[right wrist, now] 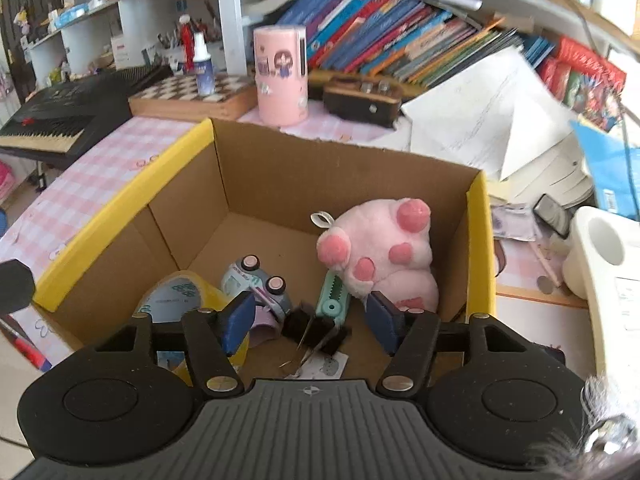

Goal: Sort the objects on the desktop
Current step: 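Open the left tool over the box dropping the cloth while the right tool releases the clip, then lift both open tools out of the yellow box and back away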

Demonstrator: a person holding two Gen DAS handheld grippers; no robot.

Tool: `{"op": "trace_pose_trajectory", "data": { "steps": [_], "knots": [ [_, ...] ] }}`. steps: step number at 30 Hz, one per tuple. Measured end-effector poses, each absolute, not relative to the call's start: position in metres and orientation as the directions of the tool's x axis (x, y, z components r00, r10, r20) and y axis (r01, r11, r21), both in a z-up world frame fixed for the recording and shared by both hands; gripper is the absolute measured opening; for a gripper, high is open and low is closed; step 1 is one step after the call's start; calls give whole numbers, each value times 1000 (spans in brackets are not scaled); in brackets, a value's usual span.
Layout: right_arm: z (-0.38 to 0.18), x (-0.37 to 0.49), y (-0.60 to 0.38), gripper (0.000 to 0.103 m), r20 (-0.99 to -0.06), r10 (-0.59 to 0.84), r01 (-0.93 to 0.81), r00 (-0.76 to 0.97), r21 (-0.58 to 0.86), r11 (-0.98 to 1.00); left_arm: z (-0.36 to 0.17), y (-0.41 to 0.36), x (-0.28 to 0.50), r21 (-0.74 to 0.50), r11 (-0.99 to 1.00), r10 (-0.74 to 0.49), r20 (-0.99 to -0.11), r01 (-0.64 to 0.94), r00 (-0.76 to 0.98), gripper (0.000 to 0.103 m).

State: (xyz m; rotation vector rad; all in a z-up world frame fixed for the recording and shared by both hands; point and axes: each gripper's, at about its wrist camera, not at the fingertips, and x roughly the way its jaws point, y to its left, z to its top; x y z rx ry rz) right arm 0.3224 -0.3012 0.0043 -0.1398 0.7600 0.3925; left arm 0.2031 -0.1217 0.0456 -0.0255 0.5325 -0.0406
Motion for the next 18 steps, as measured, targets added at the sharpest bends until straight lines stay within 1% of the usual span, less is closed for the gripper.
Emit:
{"op": "trace_pose_trajectory", "data": {
  "steps": [3, 5, 7, 9, 13, 16, 18],
  "knots": [
    [17, 299, -303, 60, -631, 291, -354, 719, 28, 935, 49, -108, 190, -18, 1000, 9, -499, -21, 867, 89],
    [24, 281, -306, 64, -586, 279, -315, 761, 43, 948, 51, -99, 182, -11, 999, 40, -495, -52, 868, 94],
    [30, 261, -307, 64, -550, 262, -278, 793, 57, 959, 53, -89, 171, -7, 997, 65, -487, -78, 871, 98],
    [34, 240, -308, 65, -522, 250, -250, 815, 73, 966, 54, -79, 158, -5, 995, 81, -483, -95, 872, 99],
    [35, 196, -301, 66, -494, 212, -204, 843, 70, 976, 52, -62, 130, -8, 993, 102, -491, -122, 865, 102],
    [34, 164, -291, 70, -486, 203, -193, 850, 71, 979, 46, -51, 107, -26, 990, 109, -503, -141, 857, 102],
    [33, 144, -283, 71, -483, 198, -183, 853, 79, 980, 41, -47, 93, -6, 984, 150, -517, -179, 843, 102]
  ]
}}
